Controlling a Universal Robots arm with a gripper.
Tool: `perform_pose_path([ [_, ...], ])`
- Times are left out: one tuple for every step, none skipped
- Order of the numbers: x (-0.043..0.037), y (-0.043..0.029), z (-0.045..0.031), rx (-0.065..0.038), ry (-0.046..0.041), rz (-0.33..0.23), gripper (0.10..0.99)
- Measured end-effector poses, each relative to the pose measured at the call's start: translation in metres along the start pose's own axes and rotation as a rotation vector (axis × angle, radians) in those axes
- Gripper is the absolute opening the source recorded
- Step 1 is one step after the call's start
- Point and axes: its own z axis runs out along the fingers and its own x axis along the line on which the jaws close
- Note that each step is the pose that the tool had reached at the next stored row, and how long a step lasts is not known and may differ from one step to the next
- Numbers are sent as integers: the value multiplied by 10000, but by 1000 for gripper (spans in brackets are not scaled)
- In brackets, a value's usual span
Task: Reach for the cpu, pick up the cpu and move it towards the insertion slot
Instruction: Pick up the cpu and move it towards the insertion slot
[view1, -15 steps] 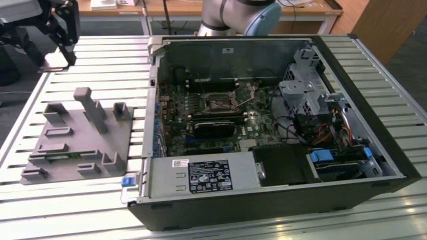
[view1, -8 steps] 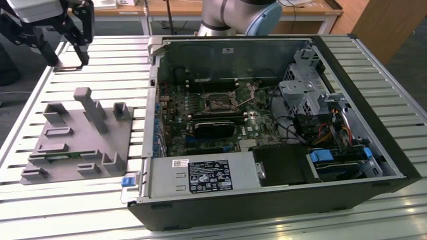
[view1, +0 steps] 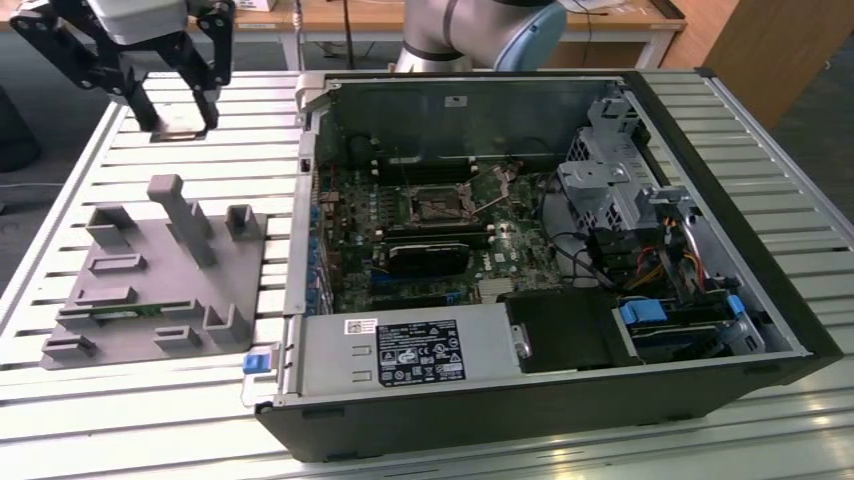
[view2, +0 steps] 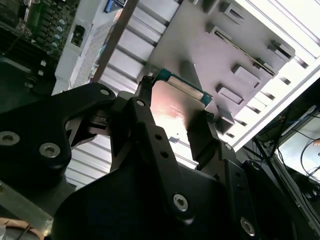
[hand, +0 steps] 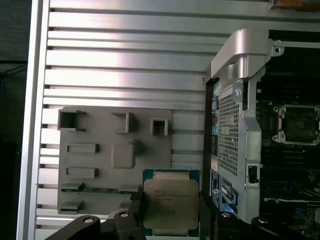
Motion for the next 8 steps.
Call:
perform_pose_path([
  [-42, -1, 0, 0, 0, -1, 533],
  [-81, -1, -1, 1, 1, -1, 533],
  [-122, -2, -1, 1, 1, 0, 533],
  [-158, -2, 0, 0, 0, 1, 533],
  [-195, -3, 0, 0, 0, 0, 533],
  [-231, -4, 0, 0, 0, -1, 533],
  [-266, -5, -1, 0, 0, -1, 533],
  [-299, -6, -1, 0, 1, -1, 533],
])
